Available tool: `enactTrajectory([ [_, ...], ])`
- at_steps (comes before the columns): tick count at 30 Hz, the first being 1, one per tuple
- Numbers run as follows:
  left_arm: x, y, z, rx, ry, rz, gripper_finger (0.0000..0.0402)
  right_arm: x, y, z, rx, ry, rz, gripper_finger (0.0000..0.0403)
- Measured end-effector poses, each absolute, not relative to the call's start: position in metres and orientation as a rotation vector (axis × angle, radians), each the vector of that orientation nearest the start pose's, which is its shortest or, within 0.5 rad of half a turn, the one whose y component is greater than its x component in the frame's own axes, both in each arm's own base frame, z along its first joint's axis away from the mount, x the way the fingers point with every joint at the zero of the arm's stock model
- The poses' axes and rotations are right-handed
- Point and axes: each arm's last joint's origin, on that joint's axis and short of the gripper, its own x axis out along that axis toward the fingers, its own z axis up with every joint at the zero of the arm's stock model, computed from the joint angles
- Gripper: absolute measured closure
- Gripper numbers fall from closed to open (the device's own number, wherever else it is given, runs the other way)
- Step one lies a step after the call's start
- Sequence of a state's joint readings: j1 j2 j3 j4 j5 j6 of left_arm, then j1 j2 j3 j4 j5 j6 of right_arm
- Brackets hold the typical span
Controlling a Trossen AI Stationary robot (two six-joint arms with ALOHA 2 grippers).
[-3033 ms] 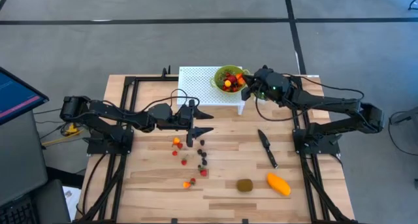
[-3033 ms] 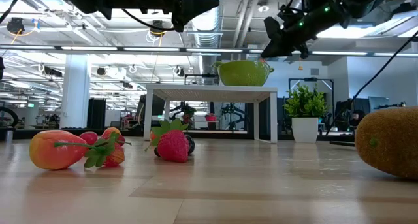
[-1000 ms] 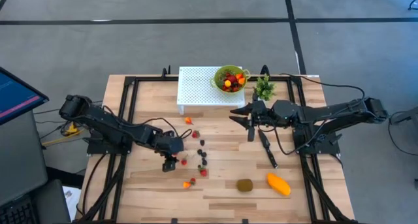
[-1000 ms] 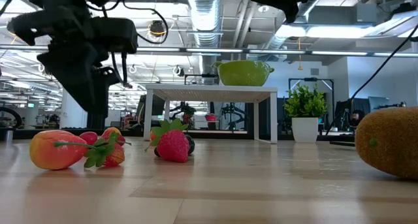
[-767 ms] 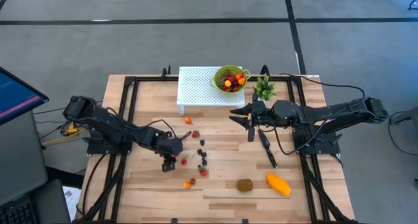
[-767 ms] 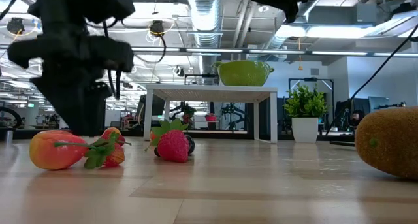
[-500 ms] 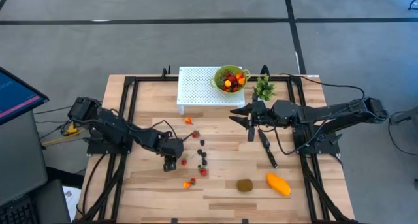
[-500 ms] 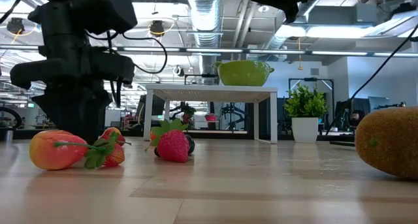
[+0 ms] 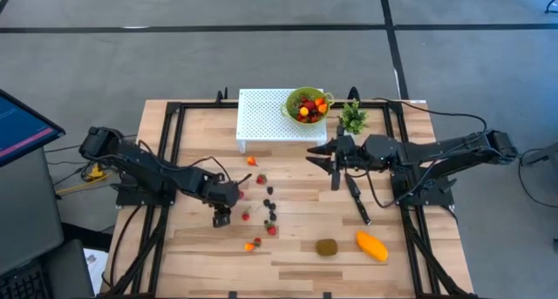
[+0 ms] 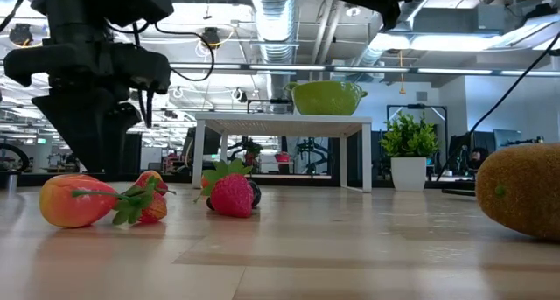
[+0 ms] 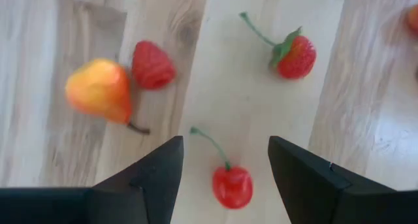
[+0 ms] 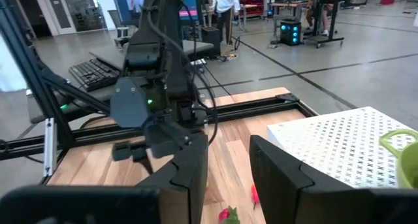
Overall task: Pick & Place Fruit
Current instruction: Put the red cherry into the green strainer bowl
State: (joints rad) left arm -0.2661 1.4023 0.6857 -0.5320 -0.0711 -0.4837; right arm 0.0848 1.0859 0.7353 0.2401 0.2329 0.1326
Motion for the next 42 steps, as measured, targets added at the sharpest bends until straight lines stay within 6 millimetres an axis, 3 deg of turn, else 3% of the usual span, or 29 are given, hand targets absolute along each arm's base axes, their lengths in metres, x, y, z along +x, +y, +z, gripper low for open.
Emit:
enactTrajectory([
  [6,0.222,-0.058,0.155,-0.224,1.252,0.15,0.0183,0.243,0.014,0.299,0.115,0.099,-0.154,0.0295],
  [20,0.229,-0.06,0.13,-0.189,1.342,0.189,0.019,0.243,0.014,0.299,0.115,0.1,-0.154,0.0295],
  [24,0.229,-0.06,0.13,-0.203,1.342,0.206,0.0227,0.243,0.014,0.299,0.115,0.1,-0.154,0.0295],
  [35,0.229,-0.06,0.131,-0.225,1.334,0.203,0.0391,0.243,0.014,0.299,0.115,0.1,-0.154,0.0295],
  [42,0.229,-0.06,0.132,-0.258,1.329,0.21,0.04,0.243,0.014,0.299,0.115,0.1,-0.154,0.0295],
])
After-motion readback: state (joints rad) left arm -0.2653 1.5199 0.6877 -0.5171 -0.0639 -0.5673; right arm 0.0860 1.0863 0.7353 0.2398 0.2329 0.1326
